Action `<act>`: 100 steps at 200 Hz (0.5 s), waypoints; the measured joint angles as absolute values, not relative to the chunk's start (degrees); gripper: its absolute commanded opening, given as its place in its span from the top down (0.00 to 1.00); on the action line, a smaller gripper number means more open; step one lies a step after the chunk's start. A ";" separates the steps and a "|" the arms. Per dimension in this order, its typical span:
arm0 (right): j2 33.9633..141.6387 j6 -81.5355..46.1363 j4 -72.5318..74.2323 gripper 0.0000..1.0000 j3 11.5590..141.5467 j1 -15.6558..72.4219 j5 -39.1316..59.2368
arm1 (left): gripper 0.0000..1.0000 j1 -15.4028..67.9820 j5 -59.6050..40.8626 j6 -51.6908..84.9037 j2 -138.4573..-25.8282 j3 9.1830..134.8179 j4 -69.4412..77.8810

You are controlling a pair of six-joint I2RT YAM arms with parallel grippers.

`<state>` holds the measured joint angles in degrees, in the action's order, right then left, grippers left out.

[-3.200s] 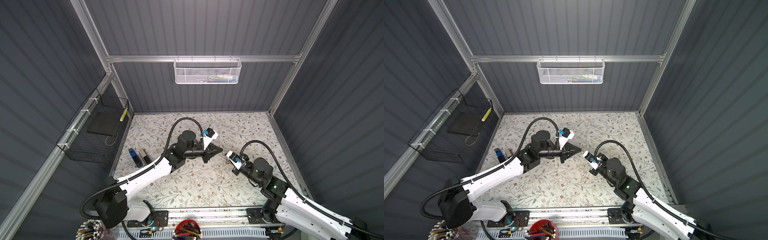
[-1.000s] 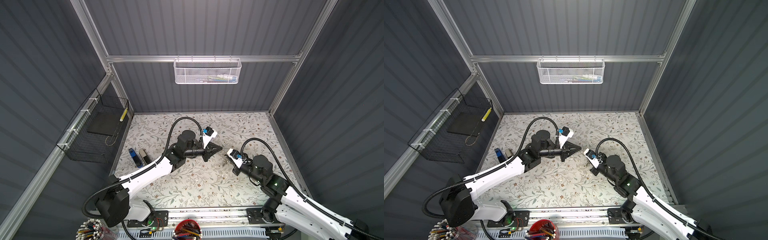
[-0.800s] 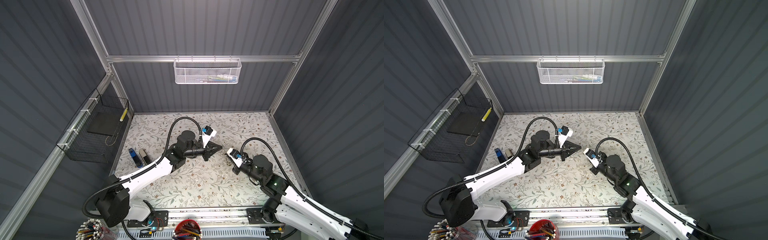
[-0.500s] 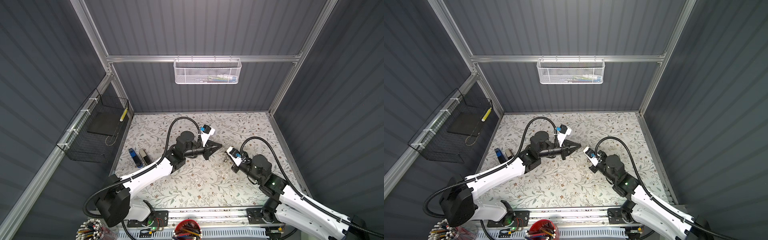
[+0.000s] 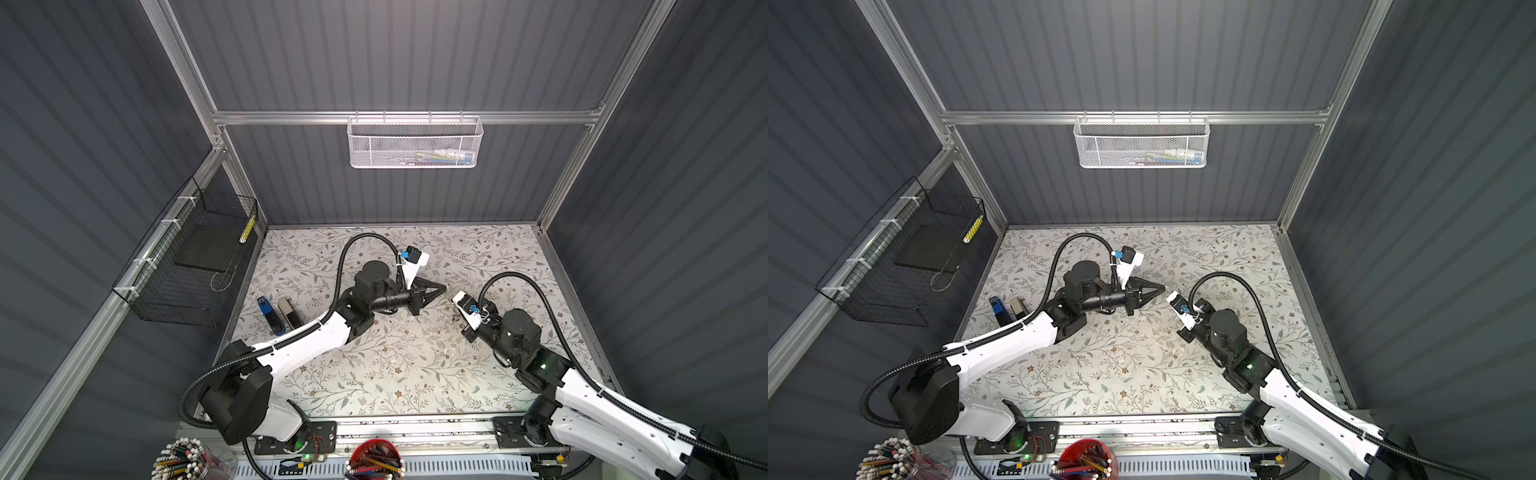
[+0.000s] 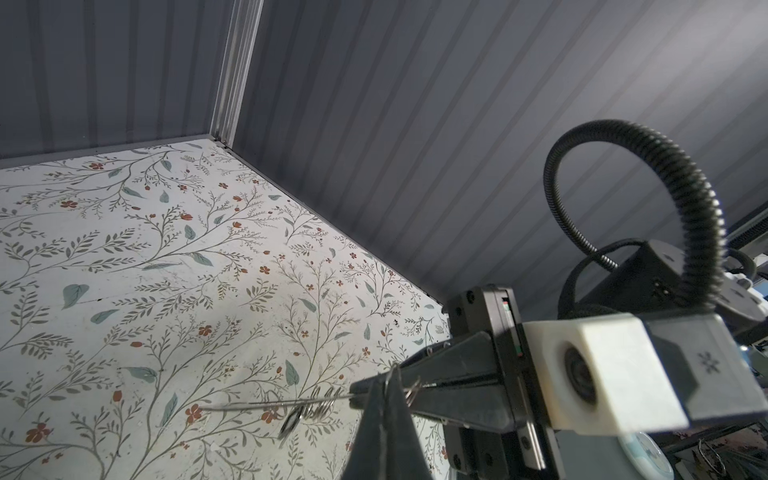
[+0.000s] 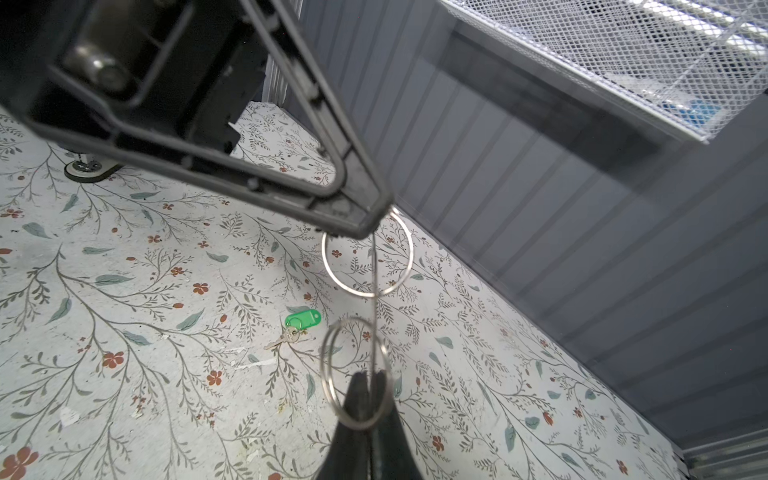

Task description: Put the keys on the keyring

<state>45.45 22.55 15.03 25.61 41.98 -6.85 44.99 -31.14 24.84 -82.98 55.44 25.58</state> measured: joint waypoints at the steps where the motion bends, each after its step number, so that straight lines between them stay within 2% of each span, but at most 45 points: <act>1: 45.45 22.57 15.07 1.00 25.61 41.98 -6.90 | 1.00 44.99 -31.14 24.88 -82.98 55.44 25.65; 100: 47.66 25.76 16.95 1.00 25.45 42.85 -11.20 | 1.00 44.77 -31.07 27.70 -84.71 55.44 28.05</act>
<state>47.66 25.76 16.95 25.45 42.85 -11.20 44.77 -31.07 27.70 -84.71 55.44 28.05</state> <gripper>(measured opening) 0.048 0.047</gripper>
